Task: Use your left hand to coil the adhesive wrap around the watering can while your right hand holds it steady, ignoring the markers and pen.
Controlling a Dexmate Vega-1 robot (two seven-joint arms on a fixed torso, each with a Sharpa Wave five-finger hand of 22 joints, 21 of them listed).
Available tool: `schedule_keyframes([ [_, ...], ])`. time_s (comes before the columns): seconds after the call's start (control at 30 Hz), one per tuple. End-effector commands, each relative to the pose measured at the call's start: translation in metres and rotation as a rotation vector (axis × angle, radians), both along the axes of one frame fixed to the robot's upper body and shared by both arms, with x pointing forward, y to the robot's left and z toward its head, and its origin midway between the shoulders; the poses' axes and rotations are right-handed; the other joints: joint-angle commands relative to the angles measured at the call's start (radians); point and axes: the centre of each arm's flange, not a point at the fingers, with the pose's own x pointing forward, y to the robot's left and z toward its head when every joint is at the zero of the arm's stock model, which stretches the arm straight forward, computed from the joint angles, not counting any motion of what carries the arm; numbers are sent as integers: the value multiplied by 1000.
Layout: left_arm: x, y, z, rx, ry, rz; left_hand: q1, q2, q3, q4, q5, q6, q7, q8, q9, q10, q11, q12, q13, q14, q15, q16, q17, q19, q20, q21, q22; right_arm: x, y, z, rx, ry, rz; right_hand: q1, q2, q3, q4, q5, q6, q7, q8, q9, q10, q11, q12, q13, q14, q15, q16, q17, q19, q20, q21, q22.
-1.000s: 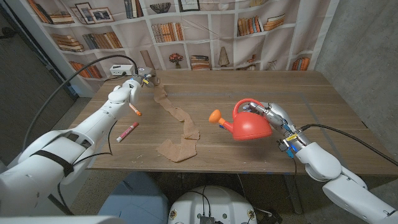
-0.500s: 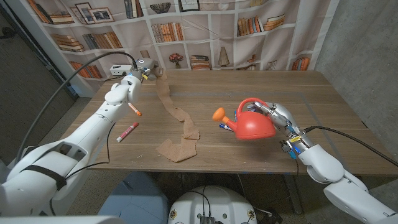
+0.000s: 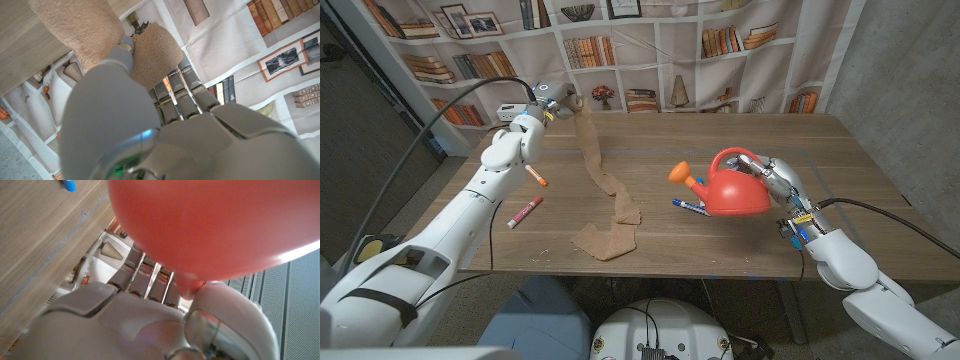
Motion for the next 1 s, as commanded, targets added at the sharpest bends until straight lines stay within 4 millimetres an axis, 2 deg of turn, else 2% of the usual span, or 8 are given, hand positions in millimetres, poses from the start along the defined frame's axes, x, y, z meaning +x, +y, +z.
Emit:
schedule_keyframes([
  [0.03, -25, -7, 11, 3, -51, -6, 182, 183, -4, 2, 1, -2, -3, 8, 0, -6, 0, 4, 1, 129, -117, -1, 118, -8, 0, 16, 7, 2, -3, 11, 29, -85, -3, 5, 9, 7, 1, 4, 7, 2, -6, 1, 13, -2, -4, 2, 12, -134, -6, 2, -9, -61, 7, -1],
  [0.13, -28, -11, 12, 39, -85, 37, 183, 183, -6, 2, 1, 0, -5, 9, -1, -6, 2, 5, 0, 128, -117, -2, 120, -9, -2, 22, 9, 4, -4, 16, 13, -113, -13, 4, 8, 7, 1, 4, 7, 4, -6, 1, 13, -1, -4, 3, 13, -133, -6, 3, -10, -61, 8, -1],
  [0.43, -31, -18, 19, 15, -83, 14, 184, 182, -11, 3, 2, 3, -2, 11, -4, -3, 2, 7, -3, 131, -117, -5, 121, -14, -2, 38, 14, 8, -7, 23, 10, -153, -6, 4, 7, 11, 0, 4, 8, -2, -7, -2, 15, -4, -4, 4, 15, -134, -9, 3, -13, -61, 11, -2],
  [0.5, -32, -26, 21, 90, -107, 53, 185, 182, -12, 3, 3, 8, -5, 13, -5, -3, 3, 7, -5, 131, -117, -7, 123, -16, 0, 44, 16, 8, -7, 24, 10, -157, -2, 3, 7, 11, 1, 3, 9, 0, -7, -2, 15, -5, -4, 3, 15, -133, -10, 2, -13, -61, 12, -2],
  [1.0, -37, -55, 41, 50, -129, -84, 187, 179, -19, 3, 3, 13, -6, 15, -11, 1, 4, 12, -10, 137, -117, -14, 126, -24, -3, 73, 21, 5, -3, 28, 32, -209, 28, 2, 5, 15, 1, 3, 10, 1, -9, -4, 16, -3, -4, 4, 16, -133, -14, 3, -15, -62, 17, -3],
])
